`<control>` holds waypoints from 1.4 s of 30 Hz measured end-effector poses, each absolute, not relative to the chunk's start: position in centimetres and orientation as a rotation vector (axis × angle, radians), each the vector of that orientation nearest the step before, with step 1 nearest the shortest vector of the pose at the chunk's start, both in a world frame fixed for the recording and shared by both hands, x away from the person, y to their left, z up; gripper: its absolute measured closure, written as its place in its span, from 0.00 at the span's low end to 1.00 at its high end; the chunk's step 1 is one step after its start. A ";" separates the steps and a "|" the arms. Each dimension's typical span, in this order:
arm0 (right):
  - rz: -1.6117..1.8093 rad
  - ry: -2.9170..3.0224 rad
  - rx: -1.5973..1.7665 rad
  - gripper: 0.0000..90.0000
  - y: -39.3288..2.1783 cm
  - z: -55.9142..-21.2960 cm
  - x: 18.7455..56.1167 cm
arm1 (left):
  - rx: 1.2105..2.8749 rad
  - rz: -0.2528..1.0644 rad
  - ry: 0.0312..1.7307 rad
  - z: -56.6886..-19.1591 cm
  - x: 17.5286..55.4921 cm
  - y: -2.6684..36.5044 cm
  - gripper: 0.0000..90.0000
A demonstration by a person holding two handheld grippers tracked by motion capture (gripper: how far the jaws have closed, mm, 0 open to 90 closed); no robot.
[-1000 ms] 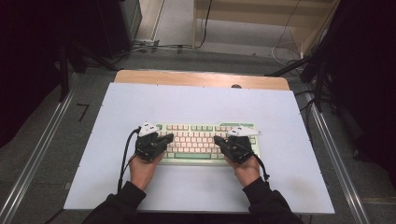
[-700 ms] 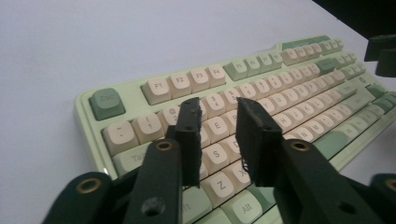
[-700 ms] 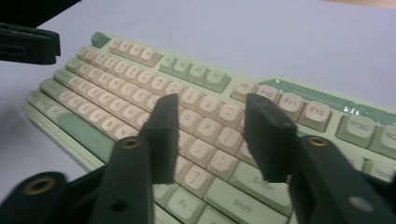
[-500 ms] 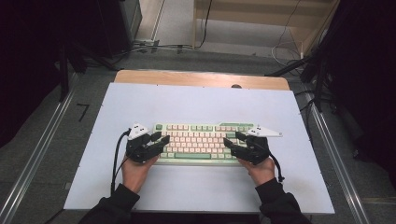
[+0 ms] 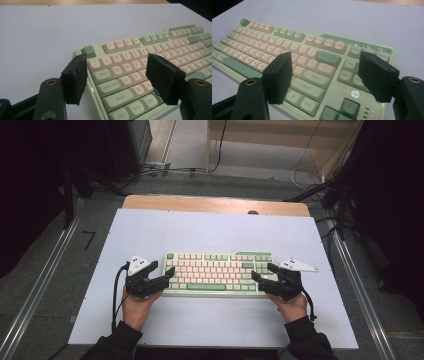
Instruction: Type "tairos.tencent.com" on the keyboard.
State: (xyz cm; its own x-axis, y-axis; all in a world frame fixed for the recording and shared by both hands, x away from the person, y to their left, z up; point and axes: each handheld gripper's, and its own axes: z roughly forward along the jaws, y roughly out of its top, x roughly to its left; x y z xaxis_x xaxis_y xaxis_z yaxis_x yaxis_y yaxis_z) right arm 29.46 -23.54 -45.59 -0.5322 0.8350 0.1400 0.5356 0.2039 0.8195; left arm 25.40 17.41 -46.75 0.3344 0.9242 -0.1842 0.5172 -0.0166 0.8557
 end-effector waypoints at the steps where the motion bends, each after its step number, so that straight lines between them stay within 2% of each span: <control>1: 1.248 2.138 1.295 0.27 -23.9 -45.6 29.4 | 1.656 0.548 1.322 -46.7 25.2 17.7 0.37; 19: 1.195 2.002 1.419 0.27 -30.5 -45.7 27.3 | 1.648 0.600 1.413 -47.5 22.3 20.6 0.29; 26: 1.179 1.975 1.471 0.26 -32.1 -45.8 26.9 | 1.636 0.630 1.470 -47.9 21.9 21.4 0.21; 42: 1.115 1.902 1.570 0.26 -35.2 -46.4 25.8 | 1.580 0.668 1.546 -48.2 21.3 23.6 0.20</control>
